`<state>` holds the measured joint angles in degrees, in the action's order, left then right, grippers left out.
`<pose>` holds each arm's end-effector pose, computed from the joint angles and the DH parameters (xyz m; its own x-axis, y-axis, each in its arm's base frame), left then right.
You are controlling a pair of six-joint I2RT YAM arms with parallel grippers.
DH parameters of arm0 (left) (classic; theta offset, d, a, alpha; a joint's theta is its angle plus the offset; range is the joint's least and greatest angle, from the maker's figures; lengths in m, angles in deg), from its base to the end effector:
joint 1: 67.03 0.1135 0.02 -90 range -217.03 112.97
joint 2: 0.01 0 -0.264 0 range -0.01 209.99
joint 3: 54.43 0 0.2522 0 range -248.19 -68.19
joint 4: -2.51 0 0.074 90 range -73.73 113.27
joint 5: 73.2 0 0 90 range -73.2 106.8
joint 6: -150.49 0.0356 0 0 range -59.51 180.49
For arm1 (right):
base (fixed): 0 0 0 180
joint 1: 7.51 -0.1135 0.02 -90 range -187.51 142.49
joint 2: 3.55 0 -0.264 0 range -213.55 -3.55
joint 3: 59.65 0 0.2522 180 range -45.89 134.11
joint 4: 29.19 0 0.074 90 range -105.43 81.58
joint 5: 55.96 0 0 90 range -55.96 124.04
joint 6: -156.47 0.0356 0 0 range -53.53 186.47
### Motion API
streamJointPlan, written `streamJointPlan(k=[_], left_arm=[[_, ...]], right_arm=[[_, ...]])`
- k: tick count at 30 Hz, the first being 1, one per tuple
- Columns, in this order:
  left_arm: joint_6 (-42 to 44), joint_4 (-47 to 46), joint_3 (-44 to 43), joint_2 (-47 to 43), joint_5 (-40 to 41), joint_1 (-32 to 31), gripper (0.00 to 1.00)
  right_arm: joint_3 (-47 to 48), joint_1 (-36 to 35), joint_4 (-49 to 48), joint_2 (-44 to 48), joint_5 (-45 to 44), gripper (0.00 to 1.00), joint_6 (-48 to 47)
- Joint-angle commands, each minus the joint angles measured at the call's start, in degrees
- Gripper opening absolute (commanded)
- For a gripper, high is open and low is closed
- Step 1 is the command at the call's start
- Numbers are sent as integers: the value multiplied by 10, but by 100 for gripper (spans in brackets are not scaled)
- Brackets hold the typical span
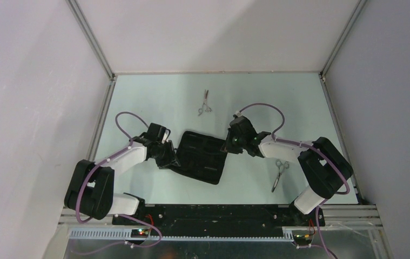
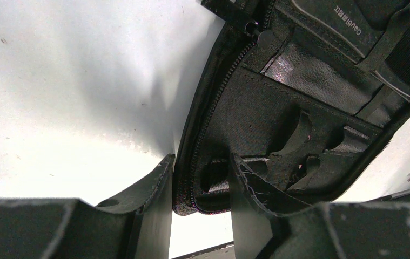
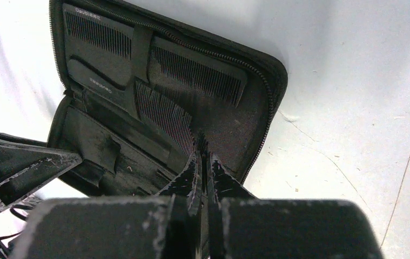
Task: Sort the hair-cutting tools
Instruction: Place the comb in the hairdressing tool bag.
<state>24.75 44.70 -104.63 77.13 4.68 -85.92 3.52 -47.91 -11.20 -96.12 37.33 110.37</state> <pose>0.2103 -0.0799 0.1549 -0.9438 -0.2806 -0.1746 -0.2020 0.9079 -0.3673 0.2467 0.2127 0.1728 -0.8730 0.1660 -0.4585 -0.0989 0.8604 0.4999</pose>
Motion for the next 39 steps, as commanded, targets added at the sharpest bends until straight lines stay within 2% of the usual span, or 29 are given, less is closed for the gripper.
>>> streamJointPlan(k=[1,2,7,8,11,14,19,20,22,24,28,34,39], left_arm=[[2,3,7,3,-23,-25,10],[1,4,7,1,-15,-25,11],[0,10,5,-12,19,-25,16],[-1,11,3,-13,26,-25,20],[-2,11,-1,-16,35,-25,28],[-3,12,-4,-24,45,-25,42],[-6,16,-11,-61,72,-24,66],[-6,16,-14,-67,76,-24,68],[-5,18,-20,-82,87,-24,75],[-2,21,-26,-92,95,-24,79],[9,22,-40,-92,101,-24,81],[50,43,-121,-36,110,-14,80],[65,37,-199,63,84,-7,75]], right_arm=[[24,-23,-13,-13,-6,5,-6],[24,-22,-10,-10,-12,7,-7],[24,-16,40,30,-50,30,-13],[24,-17,47,43,-54,36,-18],[24,-17,83,77,-73,47,-25],[24,-12,127,131,-91,61,-34],[24,20,227,217,-152,74,-48],[24,34,264,241,-159,79,-47],[24,55,313,277,-167,84,-52],[23,68,346,306,-166,84,-67],[24,55,354,327,-146,76,-72],[24,5,291,260,-117,65,-22],[35,-30,253,182,-126,55,34]])
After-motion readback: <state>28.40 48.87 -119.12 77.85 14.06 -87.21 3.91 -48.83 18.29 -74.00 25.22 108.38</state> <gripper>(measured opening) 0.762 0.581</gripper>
